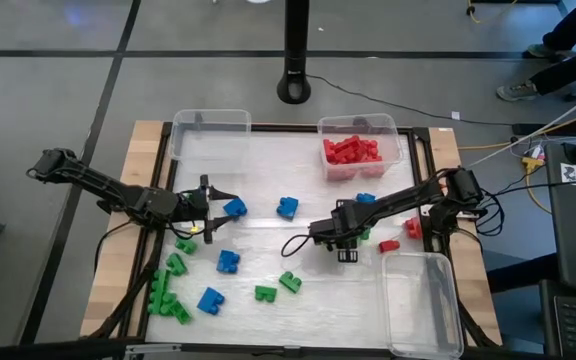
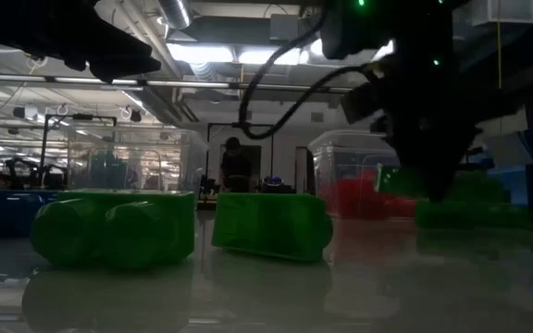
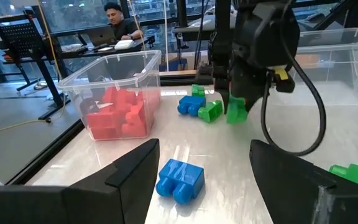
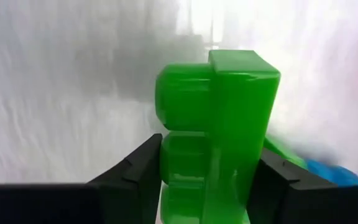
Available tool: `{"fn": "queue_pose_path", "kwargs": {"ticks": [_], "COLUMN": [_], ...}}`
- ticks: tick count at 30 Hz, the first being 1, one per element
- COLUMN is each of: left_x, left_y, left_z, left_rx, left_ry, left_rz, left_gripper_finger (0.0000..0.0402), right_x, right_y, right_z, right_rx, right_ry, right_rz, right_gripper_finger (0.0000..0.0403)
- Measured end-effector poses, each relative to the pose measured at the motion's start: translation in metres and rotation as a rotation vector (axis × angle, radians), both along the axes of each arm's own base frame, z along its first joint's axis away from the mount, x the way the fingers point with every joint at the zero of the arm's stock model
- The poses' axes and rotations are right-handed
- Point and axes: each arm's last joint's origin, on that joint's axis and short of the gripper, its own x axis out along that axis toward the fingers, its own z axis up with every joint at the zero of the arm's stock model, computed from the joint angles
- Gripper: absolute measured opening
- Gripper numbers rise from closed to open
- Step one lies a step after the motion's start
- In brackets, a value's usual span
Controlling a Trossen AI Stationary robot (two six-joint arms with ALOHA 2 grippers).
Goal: Sort blocks
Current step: Put the green game piece into the bottom right transparent bin
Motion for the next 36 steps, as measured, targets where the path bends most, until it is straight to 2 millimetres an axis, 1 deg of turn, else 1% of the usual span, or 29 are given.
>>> {"fn": "queue_pose_path", "kwargs": {"ticks": [4,8,13,18,20,23,29,32,34,36], "left_x": [0.000,0.000,0.000,0.000,0.000,0.000,0.000,0.000,0.000,0.000], "left_y": [0.000,0.000,0.000,0.000,0.000,0.000,0.000,0.000,0.000,0.000], "left_z": [0.000,0.000,0.000,0.000,0.000,0.000,0.000,0.000,0.000,0.000], "left_rx": [-0.002,-0.002,-0.002,-0.003,-0.007,-0.008,-0.010,-0.010,-0.011,-0.009], "left_ry": [0.001,0.001,0.001,0.001,0.000,-0.001,-0.001,-0.001,-0.003,-0.003], "left_rz": [0.000,0.000,0.000,0.001,0.001,0.002,0.002,0.002,0.002,0.002], "left_gripper_finger": [0.0239,0.0239,0.0239,0.0239,0.0239,0.0239,0.0239,0.0239,0.0239,0.0239], "right_x": [0.004,0.007,0.008,-0.002,-0.012,-0.031,-0.084,-0.108,-0.121,-0.134], "right_y": [0.000,0.006,0.028,0.052,0.061,0.074,0.099,0.114,0.125,0.137], "right_z": [0.019,0.047,0.085,0.117,0.129,0.146,0.178,0.184,0.183,0.177], "right_rx": [-0.031,-0.073,-0.104,-0.101,-0.088,-0.067,-0.015,0.020,0.045,0.054], "right_ry": [0.009,0.014,-0.047,-0.086,-0.122,-0.191,-0.309,-0.324,-0.333,-0.319], "right_rz": [0.026,0.054,0.117,0.121,0.105,0.045,-0.108,-0.199,-0.245,-0.285], "right_gripper_finger": [0.0168,0.0175,0.0169,0.0174,0.0174,0.0169,0.0175,0.0175,0.0172,0.0172]}}
